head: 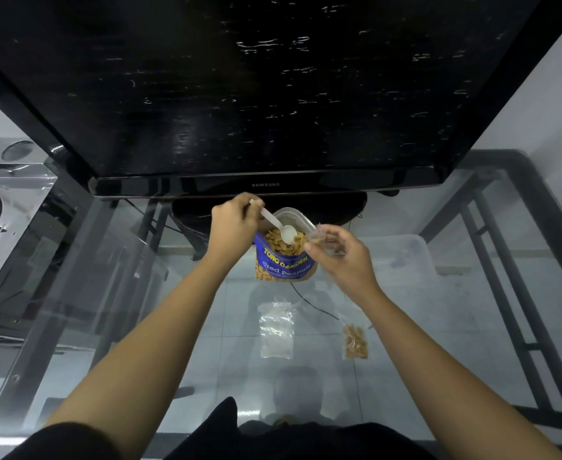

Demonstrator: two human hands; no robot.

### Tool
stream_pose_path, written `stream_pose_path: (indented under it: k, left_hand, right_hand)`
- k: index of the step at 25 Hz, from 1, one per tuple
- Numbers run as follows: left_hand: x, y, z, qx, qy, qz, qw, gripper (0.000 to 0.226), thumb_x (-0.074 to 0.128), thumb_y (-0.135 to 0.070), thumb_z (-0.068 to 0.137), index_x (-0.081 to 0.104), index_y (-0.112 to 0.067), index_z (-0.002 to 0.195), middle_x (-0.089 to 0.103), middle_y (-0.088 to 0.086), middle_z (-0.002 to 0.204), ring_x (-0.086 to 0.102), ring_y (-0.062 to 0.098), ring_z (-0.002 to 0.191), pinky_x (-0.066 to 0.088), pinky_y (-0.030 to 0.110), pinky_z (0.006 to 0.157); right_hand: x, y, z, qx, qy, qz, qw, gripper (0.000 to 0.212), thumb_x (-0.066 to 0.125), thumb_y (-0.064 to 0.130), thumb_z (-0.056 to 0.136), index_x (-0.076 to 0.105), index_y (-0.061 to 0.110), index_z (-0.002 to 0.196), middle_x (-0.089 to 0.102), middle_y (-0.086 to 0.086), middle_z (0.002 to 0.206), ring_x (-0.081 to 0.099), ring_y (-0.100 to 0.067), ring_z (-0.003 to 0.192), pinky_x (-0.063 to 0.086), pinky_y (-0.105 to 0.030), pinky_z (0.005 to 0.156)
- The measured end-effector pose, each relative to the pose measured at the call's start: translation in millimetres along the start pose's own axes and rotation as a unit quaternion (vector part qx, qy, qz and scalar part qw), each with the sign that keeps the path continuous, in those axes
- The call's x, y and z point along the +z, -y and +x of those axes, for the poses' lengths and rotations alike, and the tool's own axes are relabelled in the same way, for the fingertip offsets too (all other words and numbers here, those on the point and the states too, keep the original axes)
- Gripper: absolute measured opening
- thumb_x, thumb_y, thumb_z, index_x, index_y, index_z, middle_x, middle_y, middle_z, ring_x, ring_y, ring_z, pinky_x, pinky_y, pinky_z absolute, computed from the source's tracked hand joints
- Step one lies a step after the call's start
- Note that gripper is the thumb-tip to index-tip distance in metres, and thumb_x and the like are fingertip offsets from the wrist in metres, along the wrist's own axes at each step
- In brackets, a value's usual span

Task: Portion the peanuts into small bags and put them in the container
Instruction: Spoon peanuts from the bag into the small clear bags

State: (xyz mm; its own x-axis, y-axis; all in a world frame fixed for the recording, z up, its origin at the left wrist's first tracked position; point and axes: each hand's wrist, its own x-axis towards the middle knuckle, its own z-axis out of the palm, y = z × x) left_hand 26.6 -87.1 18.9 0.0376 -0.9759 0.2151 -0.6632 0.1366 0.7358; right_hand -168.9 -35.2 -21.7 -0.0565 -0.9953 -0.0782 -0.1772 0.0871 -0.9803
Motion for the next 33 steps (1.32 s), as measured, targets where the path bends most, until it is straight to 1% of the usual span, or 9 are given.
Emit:
stream_pose_path:
  k: [3, 5, 7, 11, 18, 22, 28, 30, 33]
  left_hand:
    - [3, -2, -4, 0.049, 0.078, 0.022, 0.996, 0.02, 0.049, -0.017, 0.095, 0.066, -0.007, 0.097, 0.067, 0.005, 0.079, 0.061, 0.012, 0.069, 0.047, 0.014, 0.063]
    - [7, 1, -4, -0.058, 0.098, -0.032, 0.993, 0.019, 0.049, -0.017, 0.095, 0.066, -0.011, 0.09, 0.067, 0.006, 0.073, 0.065, 0.019, 0.073, 0.055, 0.03, 0.072]
    - [11, 0, -1, -0.2, 0.066, -0.119, 0.97, 0.022, 0.05, -0.014, 0.094, 0.064, -0.016, 0.077, 0.066, 0.007, 0.067, 0.066, 0.022, 0.075, 0.057, 0.039, 0.08]
    - [12, -3, 5, -0.282, 0.014, -0.171, 0.944, 0.021, 0.05, -0.015, 0.093, 0.066, -0.01, 0.079, 0.063, 0.005, 0.062, 0.061, 0.015, 0.066, 0.055, 0.031, 0.074]
    - [3, 20, 7, -0.33, -0.001, -0.243, 0.912, 0.022, 0.046, -0.016, 0.096, 0.061, -0.011, 0.081, 0.055, 0.003, 0.061, 0.049, 0.009, 0.054, 0.042, 0.018, 0.053]
    - [-10, 32, 7, -0.341, -0.023, -0.312, 0.886, 0.025, 0.042, -0.011, 0.097, 0.056, -0.01, 0.077, 0.049, 0.004, 0.063, 0.045, 0.01, 0.056, 0.038, 0.018, 0.052]
    - [-39, 19, 24, -0.33, -0.07, -0.35, 0.874, 0.026, 0.041, -0.01, 0.096, 0.055, -0.012, 0.074, 0.047, 0.001, 0.063, 0.044, 0.007, 0.055, 0.039, 0.013, 0.046]
    - [-49, 8, 29, -0.306, -0.068, -0.348, 0.883, 0.026, 0.042, -0.01, 0.096, 0.056, -0.012, 0.074, 0.047, 0.0, 0.064, 0.044, 0.006, 0.054, 0.039, 0.013, 0.047]
    - [-56, -12, 32, -0.244, -0.04, -0.27, 0.93, 0.024, 0.044, -0.015, 0.095, 0.059, -0.016, 0.076, 0.053, -0.001, 0.065, 0.049, 0.006, 0.057, 0.042, 0.017, 0.054]
  right_hand:
    - [-2, -1, 0, 0.005, 0.017, 0.005, 1.0, 0.038, 0.074, 0.032, 0.076, 0.06, 0.022, 0.11, 0.067, 0.004, 0.11, 0.062, -0.01, 0.104, 0.052, -0.012, 0.069]
    - [-4, 0, 0, 0.01, 0.024, 0.004, 1.0, 0.037, 0.073, 0.032, 0.077, 0.06, 0.022, 0.11, 0.067, 0.005, 0.11, 0.062, -0.009, 0.103, 0.052, -0.011, 0.069]
    - [-6, 1, -1, 0.015, 0.029, 0.003, 0.999, 0.037, 0.073, 0.031, 0.077, 0.06, 0.022, 0.11, 0.067, 0.006, 0.11, 0.062, -0.007, 0.103, 0.051, -0.01, 0.067]
    - [-7, 3, -1, 0.024, 0.036, 0.008, 0.999, 0.036, 0.073, 0.028, 0.078, 0.058, 0.022, 0.11, 0.065, 0.005, 0.111, 0.06, -0.008, 0.105, 0.051, -0.009, 0.062]
    - [-9, 8, -2, 0.019, 0.024, -0.015, 0.999, 0.039, 0.076, 0.032, 0.075, 0.058, 0.027, 0.11, 0.066, 0.009, 0.108, 0.062, -0.01, 0.101, 0.054, -0.02, 0.073]
    - [-11, 18, 4, -0.051, -0.018, -0.137, 0.989, 0.049, 0.079, 0.038, 0.069, 0.059, 0.025, 0.112, 0.064, 0.009, 0.102, 0.058, -0.009, 0.093, 0.047, -0.016, 0.072]
    - [3, 34, 19, -0.113, -0.01, -0.325, 0.939, 0.054, 0.074, 0.048, 0.067, 0.06, 0.021, 0.112, 0.061, 0.005, 0.099, 0.055, -0.017, 0.094, 0.05, -0.039, 0.08]
    - [11, 38, 21, -0.12, -0.013, -0.315, 0.941, 0.052, 0.073, 0.046, 0.068, 0.06, 0.02, 0.111, 0.063, 0.004, 0.099, 0.056, -0.018, 0.094, 0.05, -0.041, 0.08]
    - [21, 42, 21, -0.131, -0.028, -0.273, 0.953, 0.05, 0.075, 0.044, 0.066, 0.061, 0.021, 0.107, 0.064, 0.005, 0.096, 0.056, -0.017, 0.092, 0.051, -0.039, 0.079]
